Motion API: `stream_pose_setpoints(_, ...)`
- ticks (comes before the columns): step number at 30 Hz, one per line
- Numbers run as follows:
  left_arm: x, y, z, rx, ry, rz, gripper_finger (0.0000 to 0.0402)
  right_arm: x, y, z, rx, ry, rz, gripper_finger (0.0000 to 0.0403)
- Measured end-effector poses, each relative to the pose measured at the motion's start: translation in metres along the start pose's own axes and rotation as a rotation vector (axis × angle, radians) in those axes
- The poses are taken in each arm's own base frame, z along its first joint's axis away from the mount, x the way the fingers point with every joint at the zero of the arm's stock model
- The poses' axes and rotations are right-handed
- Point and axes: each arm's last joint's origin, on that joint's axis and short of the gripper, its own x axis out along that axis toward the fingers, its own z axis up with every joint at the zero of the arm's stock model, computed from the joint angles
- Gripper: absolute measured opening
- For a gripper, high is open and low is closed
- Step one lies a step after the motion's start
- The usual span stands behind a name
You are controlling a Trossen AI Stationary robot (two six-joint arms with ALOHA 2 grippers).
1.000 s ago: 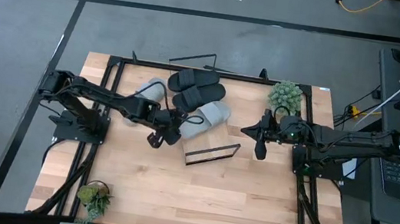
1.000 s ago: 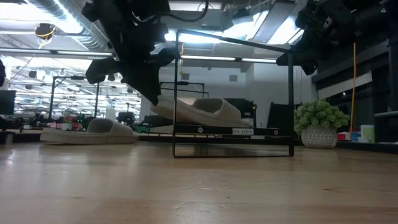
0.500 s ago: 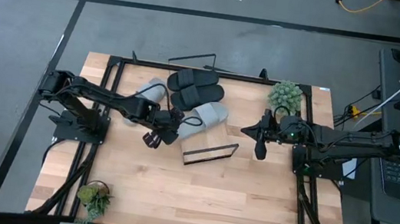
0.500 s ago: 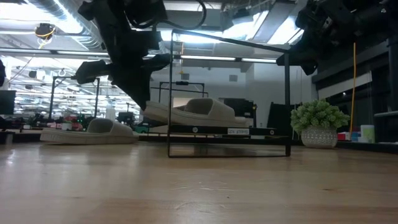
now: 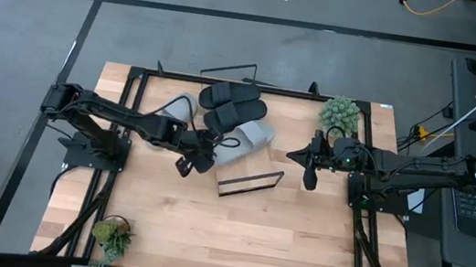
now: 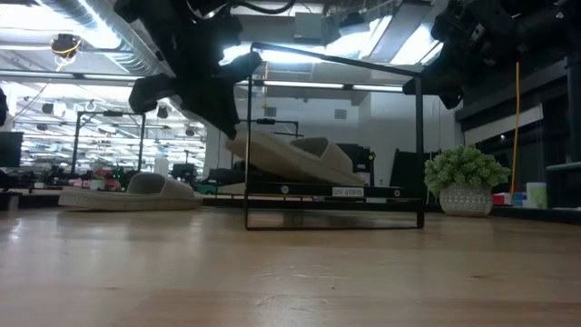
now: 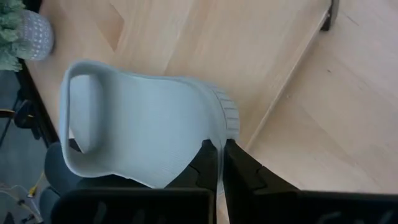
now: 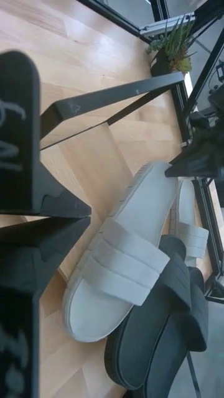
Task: Pick and place slides into the shelf
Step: Put the right gray slide on the shelf
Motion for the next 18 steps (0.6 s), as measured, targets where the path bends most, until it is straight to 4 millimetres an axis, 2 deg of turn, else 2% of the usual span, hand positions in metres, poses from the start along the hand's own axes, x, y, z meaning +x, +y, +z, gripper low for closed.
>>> stream_pose_setpoints(9,-0.002,0.005,0.003,0.063,-0.035,0.043,0.0000,0.000,0.000,0.000,0.000,-0.001,0.000,0.0011)
stream_pose_setpoints(18,0.001,0.010,-0.010,0.025,-0.021,-0.004,0.0000,0.000,0.000,0.000,-0.003,0.001,0.000,0.0011)
